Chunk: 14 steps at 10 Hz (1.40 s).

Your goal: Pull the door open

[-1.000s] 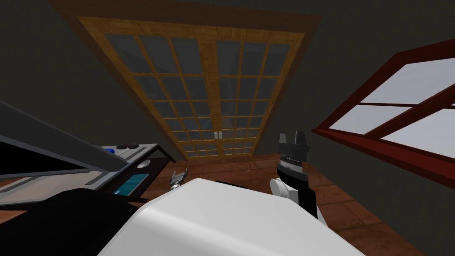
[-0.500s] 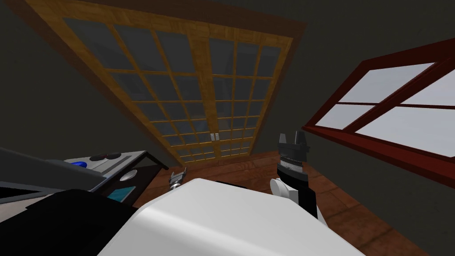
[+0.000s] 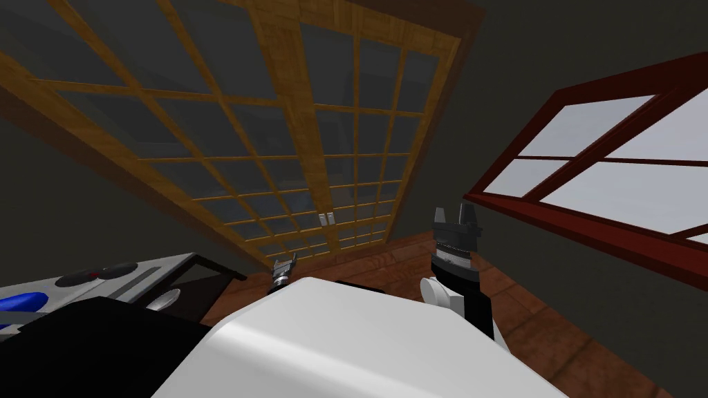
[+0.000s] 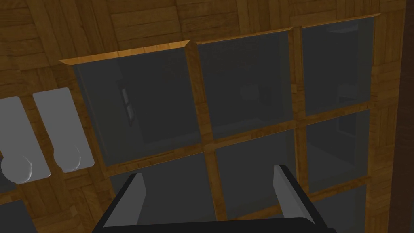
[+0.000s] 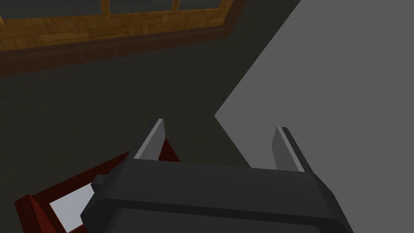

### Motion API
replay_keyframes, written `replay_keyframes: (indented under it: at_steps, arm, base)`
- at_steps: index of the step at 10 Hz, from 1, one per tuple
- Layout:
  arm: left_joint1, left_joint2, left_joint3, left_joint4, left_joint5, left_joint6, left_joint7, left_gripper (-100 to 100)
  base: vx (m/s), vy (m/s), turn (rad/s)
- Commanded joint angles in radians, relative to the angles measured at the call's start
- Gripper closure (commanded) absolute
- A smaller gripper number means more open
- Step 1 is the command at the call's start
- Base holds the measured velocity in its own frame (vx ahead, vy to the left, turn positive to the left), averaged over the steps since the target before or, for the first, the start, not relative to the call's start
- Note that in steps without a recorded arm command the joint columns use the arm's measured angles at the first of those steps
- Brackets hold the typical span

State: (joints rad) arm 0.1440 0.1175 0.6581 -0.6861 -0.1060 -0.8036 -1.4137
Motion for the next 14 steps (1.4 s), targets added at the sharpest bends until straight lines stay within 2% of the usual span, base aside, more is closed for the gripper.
replay_keyframes:
  at_steps: [1, 5, 9, 10, 11, 14]
  arm:
    - [-0.017, -0.013, -0.008, -0.025, -0.002, 0.012, 0.0, -100]
    - [-0.069, -0.028, -0.026, -0.034, -0.008, 0.008, -0.003, -100]
    - [-0.137, -0.047, -0.056, -0.049, -0.018, 0.002, -0.005, -100]
    - [-0.123, -0.046, -0.05, -0.047, -0.016, 0.005, -0.005, -100]
    - [-0.123, -0.046, -0.05, -0.047, -0.016, 0.005, -0.005, 100]
    - [-0.123, -0.046, -0.05, -0.047, -0.016, 0.005, -0.005, 100]
  base:
    - [0.14, 0.043, -0.128]
    - [0.179, 0.035, -0.13]
    - [0.223, 0.021, -0.131]
    - [0.066, -0.012, 0.051]
    - [-0.029, -0.014, -0.052]
    - [-0.016, -0.008, -0.002]
